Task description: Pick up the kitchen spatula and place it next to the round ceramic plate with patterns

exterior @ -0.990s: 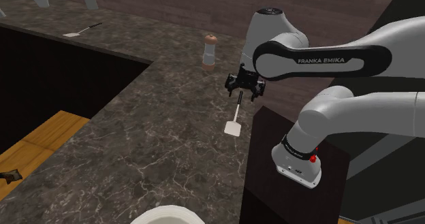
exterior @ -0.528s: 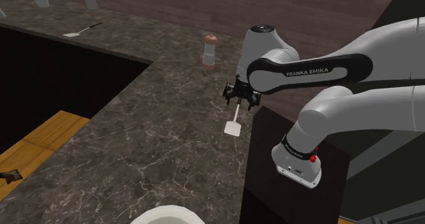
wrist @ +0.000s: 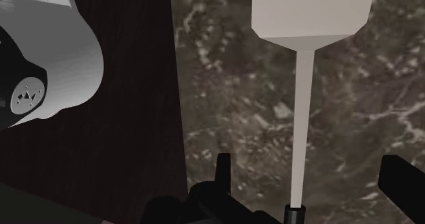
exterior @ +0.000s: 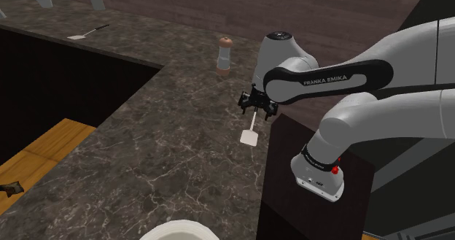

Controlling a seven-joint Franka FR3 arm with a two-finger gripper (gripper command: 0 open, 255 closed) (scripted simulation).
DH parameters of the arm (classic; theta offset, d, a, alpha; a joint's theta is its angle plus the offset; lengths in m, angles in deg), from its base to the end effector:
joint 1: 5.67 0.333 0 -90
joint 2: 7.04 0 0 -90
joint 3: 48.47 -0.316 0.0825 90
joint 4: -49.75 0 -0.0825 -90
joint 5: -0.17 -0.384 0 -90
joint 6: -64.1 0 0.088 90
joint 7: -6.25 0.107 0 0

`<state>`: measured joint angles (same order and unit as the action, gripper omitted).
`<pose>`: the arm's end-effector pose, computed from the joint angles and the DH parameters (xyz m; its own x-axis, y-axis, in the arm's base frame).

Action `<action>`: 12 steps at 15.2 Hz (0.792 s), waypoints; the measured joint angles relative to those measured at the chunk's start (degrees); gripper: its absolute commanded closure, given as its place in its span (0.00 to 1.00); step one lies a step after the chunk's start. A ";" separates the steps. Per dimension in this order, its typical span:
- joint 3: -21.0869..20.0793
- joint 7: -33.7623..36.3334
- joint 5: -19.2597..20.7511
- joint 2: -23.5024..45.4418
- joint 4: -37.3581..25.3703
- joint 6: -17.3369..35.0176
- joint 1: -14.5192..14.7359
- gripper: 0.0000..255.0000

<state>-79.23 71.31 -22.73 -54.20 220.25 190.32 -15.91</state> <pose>0.2775 0.0749 0.3385 0.3898 -0.9185 0.0664 -0.9205 -0.3907 -0.0005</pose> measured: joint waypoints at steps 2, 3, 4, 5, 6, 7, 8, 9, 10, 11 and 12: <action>0.00 0.00 0.00 0.00 0.00 0.00 0.00 1.00; 0.00 0.00 0.00 0.00 0.00 0.00 0.00 1.00; 0.00 0.00 0.00 0.00 0.00 0.00 0.00 1.00; 0.00 0.00 0.00 0.00 0.00 0.00 0.00 1.00; 0.00 0.00 0.00 0.00 0.00 0.00 0.00 1.00; 0.00 0.00 0.00 0.00 0.00 0.00 0.00 1.00; 0.00 0.00 0.00 0.00 0.00 0.00 0.00 1.00; 0.00 0.00 0.00 0.00 0.00 0.00 0.00 1.00; 0.00 0.00 0.00 0.00 0.00 0.00 0.00 1.00; 0.00 0.00 0.00 0.00 0.00 0.00 0.00 1.00; 0.22 -0.03 0.15 -0.47 -0.14 -0.60 0.01 1.00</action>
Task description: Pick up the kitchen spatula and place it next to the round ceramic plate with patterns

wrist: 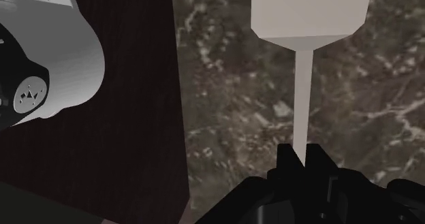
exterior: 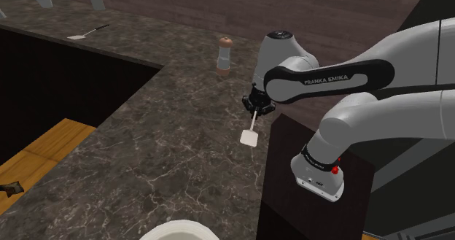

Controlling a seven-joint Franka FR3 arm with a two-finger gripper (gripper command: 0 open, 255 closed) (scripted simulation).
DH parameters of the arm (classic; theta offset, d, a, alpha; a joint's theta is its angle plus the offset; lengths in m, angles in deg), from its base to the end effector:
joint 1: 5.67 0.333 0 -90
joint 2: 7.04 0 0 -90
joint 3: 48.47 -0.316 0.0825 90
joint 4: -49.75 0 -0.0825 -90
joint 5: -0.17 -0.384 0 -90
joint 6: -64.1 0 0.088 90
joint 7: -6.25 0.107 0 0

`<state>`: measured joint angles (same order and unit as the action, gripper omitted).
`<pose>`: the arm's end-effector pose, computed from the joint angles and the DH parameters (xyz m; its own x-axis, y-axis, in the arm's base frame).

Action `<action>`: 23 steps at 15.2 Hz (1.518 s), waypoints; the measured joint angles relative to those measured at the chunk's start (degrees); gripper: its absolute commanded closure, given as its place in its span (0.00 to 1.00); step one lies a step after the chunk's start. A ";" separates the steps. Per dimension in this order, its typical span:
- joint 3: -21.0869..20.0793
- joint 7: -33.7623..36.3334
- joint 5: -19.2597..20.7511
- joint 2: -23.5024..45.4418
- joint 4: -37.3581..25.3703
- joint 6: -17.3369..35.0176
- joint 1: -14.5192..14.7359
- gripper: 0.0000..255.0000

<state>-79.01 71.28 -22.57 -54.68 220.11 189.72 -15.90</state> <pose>0.2771 0.0747 0.3411 0.3897 -0.9185 0.0667 -0.9205 -0.3907 -0.0007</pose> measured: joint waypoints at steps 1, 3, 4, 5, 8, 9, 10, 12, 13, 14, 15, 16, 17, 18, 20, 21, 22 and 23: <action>0.28 0.00 0.27 -0.49 -0.44 -0.90 -0.07 1.00; 0.90 0.06 0.81 -1.77 -1.34 -3.03 -0.10 1.00; 1.25 -0.04 1.11 -2.25 -1.72 -3.88 -0.21 1.00; 1.59 -0.07 1.49 -2.63 -2.40 -4.90 -0.41 1.00; 2.55 -0.06 2.36 -4.10 -4.01 -7.92 -0.61 1.00; 2.86 -0.06 2.65 -4.56 -4.55 -8.90 -0.68 1.00; 3.23 -0.16 2.96 -4.98 -5.00 -9.76 -0.80 1.00; 3.88 -0.26 3.54 -5.72 -6.05 -11.53 -1.00 1.00; 4.38 -0.38 3.92 -6.36 -6.58 -12.68 -1.09 1.00; 4.70 -0.38 4.24 -6.64 -7.32 -13.69 -1.23 1.00; 4.92 -0.31 4.48 -6.88 -8.04 -14.63 -1.30 1.00; 5.06 -0.29 4.62 -6.98 -8.44 -15.13 -1.36 1.00; 4.72 0.31 4.28 -7.54 -8.57 -15.80 -0.83 1.00; 3.90 1.45 3.46 -8.43 -8.46 -16.56 0.21 1.00; 1.99 3.94 1.62 -9.79 -8.35 -17.71 2.32 1.00; 1.12 5.27 0.80 -10.49 -8.69 -18.66 3.33 1.00; -0.25 7.01 -0.34 -10.85 -9.27 -19.47 4.49 1.00; -1.58 8.69 -1.71 -11.94 -8.80 -20.03 6.06 1.00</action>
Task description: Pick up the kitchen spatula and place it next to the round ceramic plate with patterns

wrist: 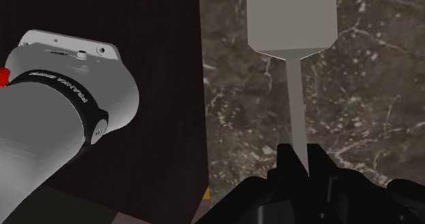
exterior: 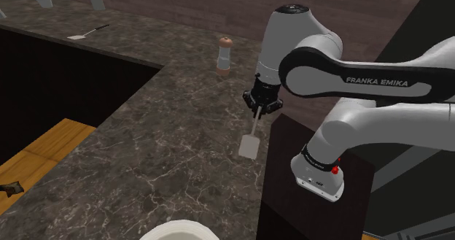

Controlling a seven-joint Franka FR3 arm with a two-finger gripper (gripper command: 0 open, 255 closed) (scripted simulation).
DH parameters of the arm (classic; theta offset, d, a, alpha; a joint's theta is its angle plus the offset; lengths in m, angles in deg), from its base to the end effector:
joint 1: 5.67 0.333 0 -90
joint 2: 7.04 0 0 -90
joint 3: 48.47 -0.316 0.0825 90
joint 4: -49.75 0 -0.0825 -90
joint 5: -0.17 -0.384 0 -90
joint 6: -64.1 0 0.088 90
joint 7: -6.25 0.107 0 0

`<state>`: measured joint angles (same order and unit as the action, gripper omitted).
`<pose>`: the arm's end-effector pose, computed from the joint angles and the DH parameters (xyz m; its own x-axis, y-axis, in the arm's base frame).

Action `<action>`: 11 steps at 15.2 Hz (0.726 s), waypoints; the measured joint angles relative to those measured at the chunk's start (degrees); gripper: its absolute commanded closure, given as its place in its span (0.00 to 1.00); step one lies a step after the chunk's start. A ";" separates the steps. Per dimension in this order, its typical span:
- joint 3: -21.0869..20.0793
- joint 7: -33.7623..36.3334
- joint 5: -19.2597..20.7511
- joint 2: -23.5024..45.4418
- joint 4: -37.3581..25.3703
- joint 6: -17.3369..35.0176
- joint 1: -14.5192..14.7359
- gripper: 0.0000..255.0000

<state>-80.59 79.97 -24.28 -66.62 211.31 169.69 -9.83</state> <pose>0.2409 0.1434 0.4229 0.3916 -0.9177 0.0672 -0.9198 -0.3925 -0.0007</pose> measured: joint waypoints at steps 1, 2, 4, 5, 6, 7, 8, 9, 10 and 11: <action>-1.13 1.34 -0.94 -0.02 -0.44 -0.33 0.79 1.00; -2.48 3.09 -2.02 -0.16 -1.30 -1.11 1.79 1.00; -4.91 6.60 -4.15 -1.05 -2.57 -2.83 4.01 1.00; -6.14 8.06 -5.34 -1.65 -2.40 -3.11 5.21 1.00; -7.44 9.45 -6.36 -1.51 -2.92 -3.23 5.88 1.00; -8.82 11.18 -7.40 -1.39 -3.95 -3.79 6.63 1.00; -9.99 12.67 -8.25 -1.22 -4.92 -4.22 7.15 1.00; -11.14 14.09 -9.17 -1.26 -5.51 -4.54 7.83 1.00; -12.40 15.44 -10.04 -0.93 -6.38 -4.69 8.21 1.00; -13.84 17.08 -11.10 -0.82 -7.19 -4.95 8.86 1.00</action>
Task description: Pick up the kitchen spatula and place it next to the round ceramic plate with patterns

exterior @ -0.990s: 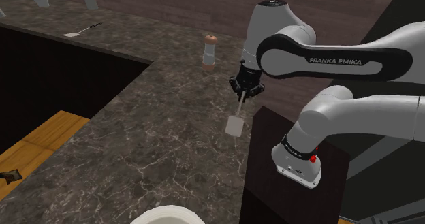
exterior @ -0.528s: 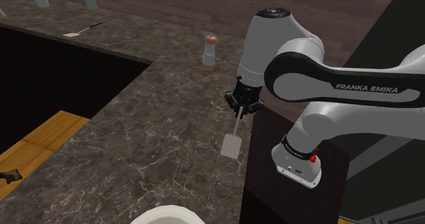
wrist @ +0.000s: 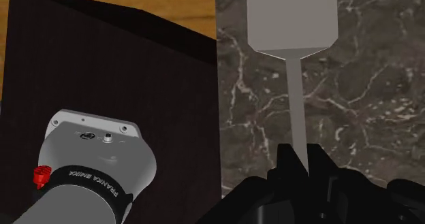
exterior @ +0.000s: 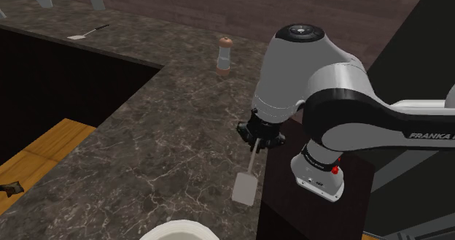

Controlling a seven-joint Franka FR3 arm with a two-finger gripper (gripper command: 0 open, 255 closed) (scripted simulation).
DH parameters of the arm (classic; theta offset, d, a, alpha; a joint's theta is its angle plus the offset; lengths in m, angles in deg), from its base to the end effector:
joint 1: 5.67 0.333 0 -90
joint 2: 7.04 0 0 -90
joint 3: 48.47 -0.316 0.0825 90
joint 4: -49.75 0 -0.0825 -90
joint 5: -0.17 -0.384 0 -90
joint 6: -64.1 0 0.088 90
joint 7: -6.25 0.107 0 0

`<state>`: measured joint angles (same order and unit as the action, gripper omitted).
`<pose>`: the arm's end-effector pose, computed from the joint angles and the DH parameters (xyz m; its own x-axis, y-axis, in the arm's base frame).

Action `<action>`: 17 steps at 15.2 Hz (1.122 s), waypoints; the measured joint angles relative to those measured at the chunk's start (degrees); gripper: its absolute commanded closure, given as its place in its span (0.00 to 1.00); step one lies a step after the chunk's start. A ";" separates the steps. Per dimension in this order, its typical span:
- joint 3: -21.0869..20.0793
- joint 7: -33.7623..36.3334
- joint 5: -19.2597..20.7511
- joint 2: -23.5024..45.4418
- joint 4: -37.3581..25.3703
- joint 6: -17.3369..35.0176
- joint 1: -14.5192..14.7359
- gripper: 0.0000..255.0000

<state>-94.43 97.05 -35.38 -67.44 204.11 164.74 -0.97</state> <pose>0.1702 0.2692 0.4243 0.3910 -0.9179 0.0674 -0.9200 -0.3920 -0.0014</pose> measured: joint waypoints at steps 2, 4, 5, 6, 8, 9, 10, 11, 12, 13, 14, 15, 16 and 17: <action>-2.69 3.10 -1.68 0.82 -2.43 -0.51 0.50 1.00; -5.70 6.01 -3.24 2.19 -5.23 -0.55 0.32 1.00; -6.85 7.29 -3.85 2.58 -6.36 -0.68 0.31 1.00; -8.02 8.65 -4.27 3.21 -8.05 -1.01 0.01 1.00; -10.56 10.84 -5.69 3.86 -9.60 -0.69 -0.02 1.00; -11.42 11.10 -6.17 4.17 -9.64 -0.12 -0.23 1.00; -12.28 11.30 -6.73 4.38 -9.44 0.53 -0.30 1.00; -12.88 11.22 -7.14 4.55 -9.04 1.20 -0.41 1.00; -13.47 11.23 -7.63 4.59 -8.55 1.81 -0.32 1.00; -14.32 11.04 -8.12 4.96 -8.19 2.73 -0.67 1.00; -15.00 10.85 -8.57 5.19 -7.72 3.54 -0.85 1.00; -15.55 10.91 -9.00 5.27 -7.40 4.03 -0.81 1.00; -16.17 10.89 -9.49 5.36 -6.97 4.67 -0.77 1.00; -17.07 10.69 -10.06 5.70 -6.53 5.63 -1.07 1.00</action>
<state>-111.51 107.74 -45.43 -61.74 197.59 170.37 -2.04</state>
